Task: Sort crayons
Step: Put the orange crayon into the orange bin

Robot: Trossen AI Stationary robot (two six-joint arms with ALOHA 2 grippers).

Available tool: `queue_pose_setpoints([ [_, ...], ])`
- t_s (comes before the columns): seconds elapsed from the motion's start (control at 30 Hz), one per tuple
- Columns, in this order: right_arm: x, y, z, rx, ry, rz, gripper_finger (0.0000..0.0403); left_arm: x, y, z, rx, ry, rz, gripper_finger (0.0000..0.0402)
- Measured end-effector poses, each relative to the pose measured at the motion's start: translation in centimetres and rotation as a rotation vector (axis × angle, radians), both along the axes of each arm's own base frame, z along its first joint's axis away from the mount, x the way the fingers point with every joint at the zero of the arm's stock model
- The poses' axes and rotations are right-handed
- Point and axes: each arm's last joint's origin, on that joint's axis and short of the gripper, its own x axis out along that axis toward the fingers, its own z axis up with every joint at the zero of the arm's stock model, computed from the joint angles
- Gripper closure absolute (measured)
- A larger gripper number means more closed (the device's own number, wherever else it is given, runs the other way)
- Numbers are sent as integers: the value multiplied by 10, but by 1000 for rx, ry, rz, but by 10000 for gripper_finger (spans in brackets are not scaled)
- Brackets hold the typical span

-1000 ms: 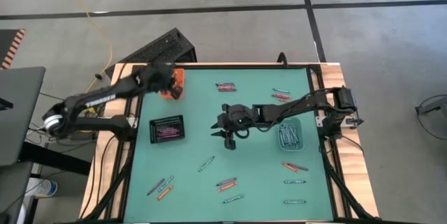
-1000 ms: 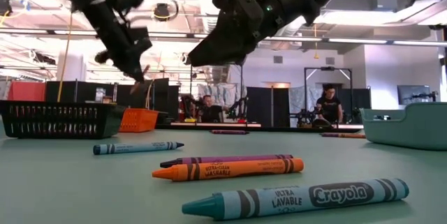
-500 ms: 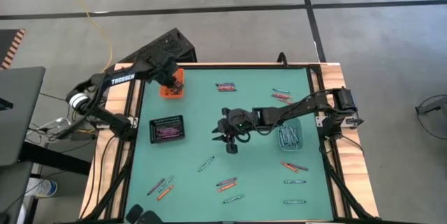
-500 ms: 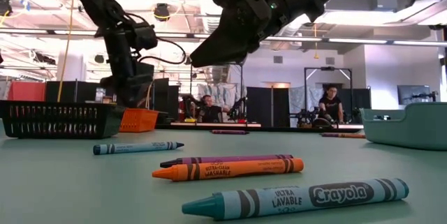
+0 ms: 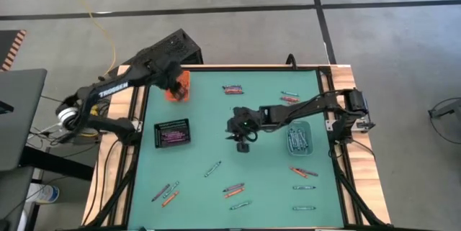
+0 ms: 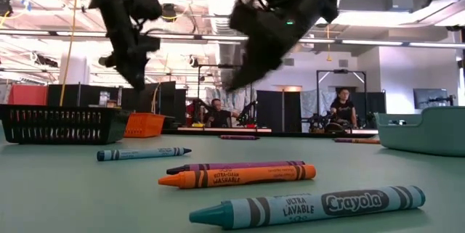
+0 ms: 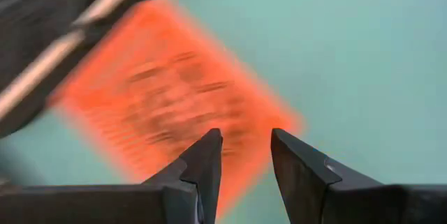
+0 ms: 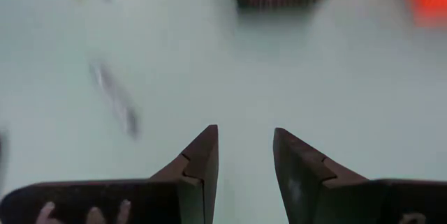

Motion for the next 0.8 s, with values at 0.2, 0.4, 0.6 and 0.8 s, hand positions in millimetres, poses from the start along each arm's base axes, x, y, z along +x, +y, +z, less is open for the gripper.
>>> queue_pose_setpoints([
  [0.2, -45, -20, 22, -46, 384, -160, 271, 28, -76, -14, -10, -350, -384, 288],
  [0.4, -97, -52, 48, -105, 486, -374, 271, 39, -146, -10, -1, -516, -750, 287],
  [0.6, -143, -114, 37, -100, 450, -571, 271, 39, -191, -8, 100, -499, -887, 287],
  [0.8, -174, -161, 11, -79, 526, -669, 271, 34, -218, -22, 195, -408, -1027, 287],
])
